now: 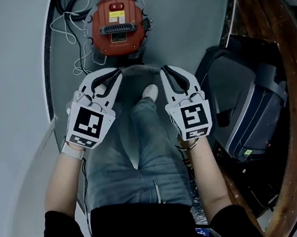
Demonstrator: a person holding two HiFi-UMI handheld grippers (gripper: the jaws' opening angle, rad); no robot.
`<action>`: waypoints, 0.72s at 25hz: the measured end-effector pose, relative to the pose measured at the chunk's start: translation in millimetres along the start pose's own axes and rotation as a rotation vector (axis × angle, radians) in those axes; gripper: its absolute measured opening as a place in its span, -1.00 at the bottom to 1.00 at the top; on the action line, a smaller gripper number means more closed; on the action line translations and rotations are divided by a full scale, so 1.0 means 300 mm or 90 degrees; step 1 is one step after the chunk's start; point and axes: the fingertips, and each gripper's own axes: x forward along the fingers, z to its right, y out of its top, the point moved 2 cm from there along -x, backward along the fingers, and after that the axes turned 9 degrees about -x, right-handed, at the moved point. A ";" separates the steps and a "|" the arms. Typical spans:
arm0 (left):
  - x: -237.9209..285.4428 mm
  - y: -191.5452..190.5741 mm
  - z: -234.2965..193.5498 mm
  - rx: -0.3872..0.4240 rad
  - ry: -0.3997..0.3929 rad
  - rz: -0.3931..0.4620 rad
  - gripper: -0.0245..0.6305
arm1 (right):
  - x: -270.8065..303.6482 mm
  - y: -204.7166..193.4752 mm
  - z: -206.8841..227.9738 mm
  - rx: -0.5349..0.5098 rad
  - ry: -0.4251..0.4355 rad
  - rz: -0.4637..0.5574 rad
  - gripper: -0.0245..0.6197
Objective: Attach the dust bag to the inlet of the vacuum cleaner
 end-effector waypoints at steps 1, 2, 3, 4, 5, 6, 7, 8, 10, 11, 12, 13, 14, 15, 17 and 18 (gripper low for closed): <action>-0.039 0.042 0.014 -0.002 0.005 0.019 -0.85 | -0.035 0.039 -0.002 -0.009 -0.004 0.011 -0.80; -0.079 0.083 0.028 -0.004 0.015 0.039 -0.86 | -0.071 0.078 -0.005 -0.017 -0.006 0.022 -0.79; -0.120 0.121 0.041 -0.006 0.027 0.056 -0.87 | -0.108 0.115 -0.009 -0.022 -0.005 0.033 -0.80; -0.160 0.154 0.055 -0.007 0.040 0.068 -0.87 | -0.145 0.151 -0.013 -0.027 -0.005 0.043 -0.80; -0.198 0.182 0.068 -0.008 0.052 0.075 -0.87 | -0.183 0.184 -0.018 -0.034 -0.006 0.051 -0.79; -0.234 0.206 0.083 -0.011 0.063 0.079 -0.88 | -0.221 0.216 -0.025 -0.044 -0.009 0.056 -0.80; -0.270 0.228 0.101 -0.016 0.069 0.083 -0.88 | -0.261 0.248 -0.033 -0.053 -0.012 0.061 -0.80; -0.306 0.250 0.123 -0.021 0.072 0.086 -0.88 | -0.302 0.281 -0.041 -0.060 -0.014 0.067 -0.80; -0.379 0.297 0.169 -0.026 0.077 0.094 -0.88 | -0.387 0.349 -0.053 -0.065 -0.020 0.085 -0.80; -0.413 0.321 0.191 -0.026 0.080 0.098 -0.88 | -0.426 0.385 -0.056 -0.065 -0.023 0.097 -0.80; -0.446 0.348 0.209 -0.024 0.084 0.102 -0.88 | -0.463 0.420 -0.056 -0.062 -0.026 0.109 -0.80; -0.476 0.375 0.224 -0.022 0.087 0.106 -0.88 | -0.497 0.454 -0.056 -0.056 -0.028 0.116 -0.80; -0.506 0.404 0.239 -0.019 0.091 0.110 -0.88 | -0.531 0.485 -0.056 -0.050 -0.030 0.121 -0.80; -0.537 0.435 0.253 -0.016 0.095 0.115 -0.88 | -0.564 0.516 -0.054 -0.047 -0.033 0.126 -0.80; -0.596 0.495 0.288 -0.008 0.100 0.126 -0.88 | -0.634 0.572 -0.051 -0.049 -0.041 0.134 -0.80; -0.626 0.524 0.309 -0.004 0.099 0.131 -0.88 | -0.672 0.599 -0.053 -0.051 -0.045 0.138 -0.80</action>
